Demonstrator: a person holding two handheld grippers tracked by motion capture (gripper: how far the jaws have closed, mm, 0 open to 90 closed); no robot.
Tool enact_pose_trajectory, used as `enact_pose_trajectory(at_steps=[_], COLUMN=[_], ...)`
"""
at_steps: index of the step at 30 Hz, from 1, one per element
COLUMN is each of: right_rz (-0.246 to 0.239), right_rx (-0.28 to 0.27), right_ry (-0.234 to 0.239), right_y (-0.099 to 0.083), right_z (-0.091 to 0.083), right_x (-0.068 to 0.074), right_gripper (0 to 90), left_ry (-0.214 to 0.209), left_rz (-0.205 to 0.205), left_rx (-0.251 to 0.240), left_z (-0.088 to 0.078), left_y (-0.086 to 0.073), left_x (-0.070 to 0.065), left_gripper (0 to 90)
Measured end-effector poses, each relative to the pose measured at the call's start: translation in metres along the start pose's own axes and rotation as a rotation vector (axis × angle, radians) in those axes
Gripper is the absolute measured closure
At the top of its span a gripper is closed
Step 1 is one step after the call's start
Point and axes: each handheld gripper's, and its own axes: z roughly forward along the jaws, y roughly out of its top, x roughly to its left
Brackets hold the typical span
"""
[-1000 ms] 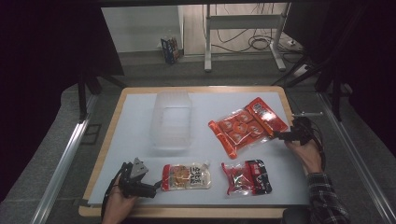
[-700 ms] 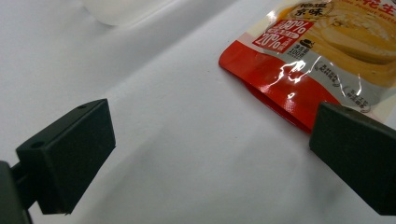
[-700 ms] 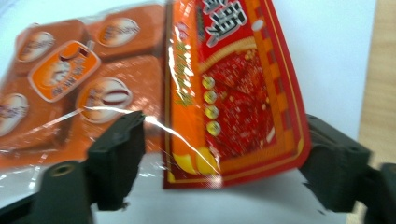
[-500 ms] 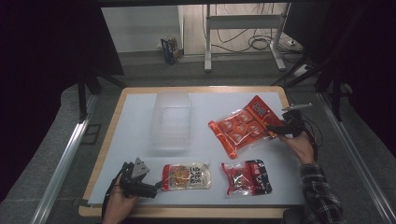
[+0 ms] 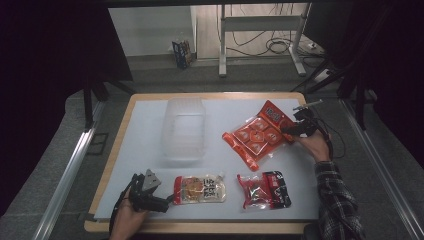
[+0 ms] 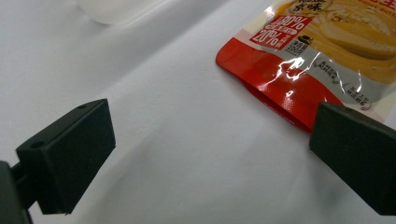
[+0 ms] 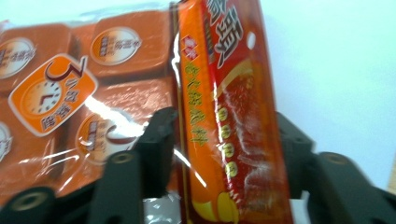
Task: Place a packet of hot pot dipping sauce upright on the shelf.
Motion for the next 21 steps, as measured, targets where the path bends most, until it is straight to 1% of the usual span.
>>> enact_pose_trajectory(at_steps=[1, 2, 3, 4, 5, 6, 7, 8, 9, 10, 11, 12, 13, 15, 16, 17, 18, 19, 20, 21], right_rz=[0.000, -0.004, -0.004, -0.004, -0.022, -0.047, -0.056, -0.041, -0.034, -0.034, -0.027, -0.027, -0.013, -0.012, -0.012, -0.001, 0.008, 0.009, 0.009, -0.002], right_rx=[0.000, 0.017, 0.017, 0.028, 0.046, 0.060, 0.060, 0.060, 0.058, 0.058, 0.054, 0.054, 0.061, 0.063, 0.063, 0.062, 0.068, 0.064, 0.064, 0.063], right_ry=[0.000, 0.034, 0.034, 0.046, 0.036, 0.018, 0.004, 0.006, -0.008, -0.008, -0.027, -0.027, -0.023, -0.034, -0.034, -0.027, -0.025, -0.043, -0.043, -0.053], right_y=[0.000, 0.000, 0.000, -0.001, -0.001, 0.000, 0.000, 0.004, 0.007, 0.007, 0.012, 0.012, 0.015, 0.017, 0.017, 0.017, 0.016, 0.016, 0.016, 0.016], right_z=[0.000, 0.000, 0.000, 0.000, 0.001, 0.002, 0.003, 0.008, 0.011, 0.011, 0.016, 0.016, 0.021, 0.022, 0.022, 0.023, 0.023, 0.023, 0.023, 0.024], right_x=[0.000, 0.001, 0.001, 0.003, 0.006, 0.008, 0.009, 0.005, 0.003, 0.003, 0.000, 0.000, -0.004, -0.006, -0.006, -0.007, -0.008, -0.008, -0.008, -0.007], right_gripper=[50.3, 59.0, 59.0, 60.7, 61.8, 61.0, 60.2, 55.7, 52.4, 52.4, 50.7, 50.7, 51.0, 56.4, 56.4, 59.3, 59.4, 61.0, 61.0, 61.0], left_ry=[0.000, -0.001, -0.001, -0.001, -0.002, -0.002, -0.001, -0.001, 0.001, 0.001, 0.001, 0.000, 0.000, 0.000, 0.001, 0.001, 0.000, 0.000, 0.000, 0.001], left_rz=[0.000, 0.001, 0.001, 0.002, 0.005, 0.007, 0.009, 0.012, 0.017, 0.017, 0.016, 0.016, 0.015, 0.016, 0.016, 0.018, 0.018, 0.019, 0.019, 0.019], left_rx=[0.000, 0.000, 0.000, 0.000, 0.001, 0.002, 0.004, 0.005, 0.006, 0.006, 0.005, 0.005, 0.004, 0.004, 0.004, 0.004, 0.005, 0.006, 0.006, 0.006], left_z=[0.000, 0.000, 0.000, 0.000, 0.000, 0.001, 0.001, 0.001, 0.001, 0.001, 0.001, 0.001, 0.001, 0.001, 0.001, 0.001, 0.001, 0.001, 0.001, 0.001], left_y=[0.000, 0.000, 0.000, 0.000, 0.000, 0.000, 0.001, 0.001, 0.001, 0.001, 0.001, 0.001, 0.001, 0.001, 0.001, 0.001, 0.001, 0.001, 0.001, 0.001], left_x=[0.000, 0.000, 0.000, 0.000, -0.001, -0.001, -0.001, -0.002, -0.002, -0.002, -0.002, -0.002, -0.002, -0.002, -0.002, -0.002, -0.002, -0.002, -0.002, -0.002], left_gripper=[0.3, 0.3, 0.3, 0.3, 0.3, 0.3, 0.3, 0.3, 0.3, 0.3, 0.3, 0.3, 0.3, 0.3, 0.3, 0.3, 0.3, 0.3, 0.3, 0.3])
